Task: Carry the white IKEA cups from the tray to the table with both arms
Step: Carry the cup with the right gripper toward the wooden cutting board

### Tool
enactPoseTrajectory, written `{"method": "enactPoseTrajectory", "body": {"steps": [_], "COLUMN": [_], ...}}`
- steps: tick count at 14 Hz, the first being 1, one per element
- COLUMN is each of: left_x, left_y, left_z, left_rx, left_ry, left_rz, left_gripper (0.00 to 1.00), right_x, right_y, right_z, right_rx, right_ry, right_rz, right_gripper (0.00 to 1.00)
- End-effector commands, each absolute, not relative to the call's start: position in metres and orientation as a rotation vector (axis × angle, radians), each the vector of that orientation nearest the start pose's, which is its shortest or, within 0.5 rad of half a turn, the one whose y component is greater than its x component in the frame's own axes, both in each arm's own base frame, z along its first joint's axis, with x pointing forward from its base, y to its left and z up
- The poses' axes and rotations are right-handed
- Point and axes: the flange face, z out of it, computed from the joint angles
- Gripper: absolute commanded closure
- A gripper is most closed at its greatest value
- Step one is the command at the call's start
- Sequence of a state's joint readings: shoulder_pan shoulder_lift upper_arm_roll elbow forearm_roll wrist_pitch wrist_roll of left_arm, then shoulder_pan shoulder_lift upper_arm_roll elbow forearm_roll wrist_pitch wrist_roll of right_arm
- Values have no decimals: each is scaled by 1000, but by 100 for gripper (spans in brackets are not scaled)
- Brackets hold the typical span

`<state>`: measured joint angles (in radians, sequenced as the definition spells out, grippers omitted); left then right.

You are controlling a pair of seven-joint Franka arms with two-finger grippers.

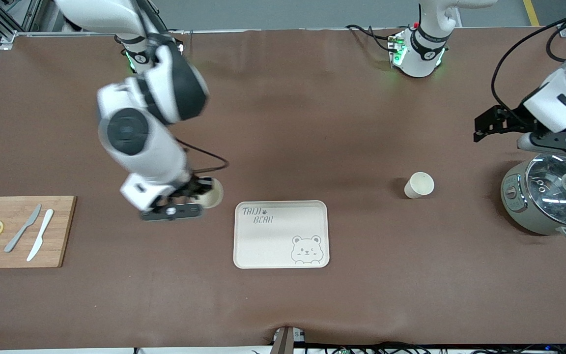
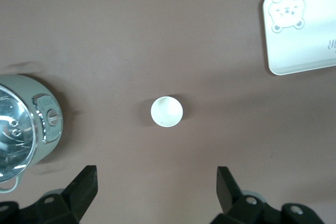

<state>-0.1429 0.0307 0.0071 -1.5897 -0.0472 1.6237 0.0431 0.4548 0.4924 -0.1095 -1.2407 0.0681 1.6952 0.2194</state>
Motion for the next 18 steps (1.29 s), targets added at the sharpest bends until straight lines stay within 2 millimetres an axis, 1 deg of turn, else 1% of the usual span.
{"method": "enactPoseTrajectory", "body": {"steps": [1, 3, 5, 6, 7, 8, 9, 10, 13, 14, 16, 18], "left_x": [559, 559, 559, 559, 560, 561, 562, 561, 563, 563, 564, 569], "left_y": [-81, -78, -77, -77, -73, -64, -61, -61, -62, -63, -66, -63], "left_z": [601, 601, 601, 601, 600, 600, 600, 601, 596, 596, 598, 603], "left_rx": [-3184, -3182, -3181, -3179, -3181, -3181, -3180, -3180, -3180, -3180, -3175, -3177], "left_ry": [285, 297, 302, 302, 290, 266, 278, 297, 300, 300, 305, 286], "left_rz": [-21, -19, -22, -20, -20, -18, -21, -22, -12, -12, -19, -92], "left_gripper": [0, 0, 0, 0, 0, 0, 0, 0, 0, 0, 0, 0], "right_x": [661, 674, 684, 686, 689, 693, 699, 705, 719, 723, 729, 731], "right_y": [186, 129, 80, 61, 45, 32, 20, 5, -28, -37, -54, -61], "right_z": [489, 486, 481, 481, 478, 467, 456, 444, 394, 377, 352, 328], "right_rx": [-3083, -3066, -3043, -3036, -3031, -3030, -3034, -3035, -3023, -3018, -3015, -3019], "right_ry": [-342, -433, -522, -552, -572, -578, -577, -597, -676, -694, -729, -754], "right_rz": [103, 105, 101, 89, 89, 99, 80, 53, 37, 43, 14, -8], "right_gripper": [100, 100, 100, 100, 100, 100, 100, 100, 100, 100, 100, 100]}}
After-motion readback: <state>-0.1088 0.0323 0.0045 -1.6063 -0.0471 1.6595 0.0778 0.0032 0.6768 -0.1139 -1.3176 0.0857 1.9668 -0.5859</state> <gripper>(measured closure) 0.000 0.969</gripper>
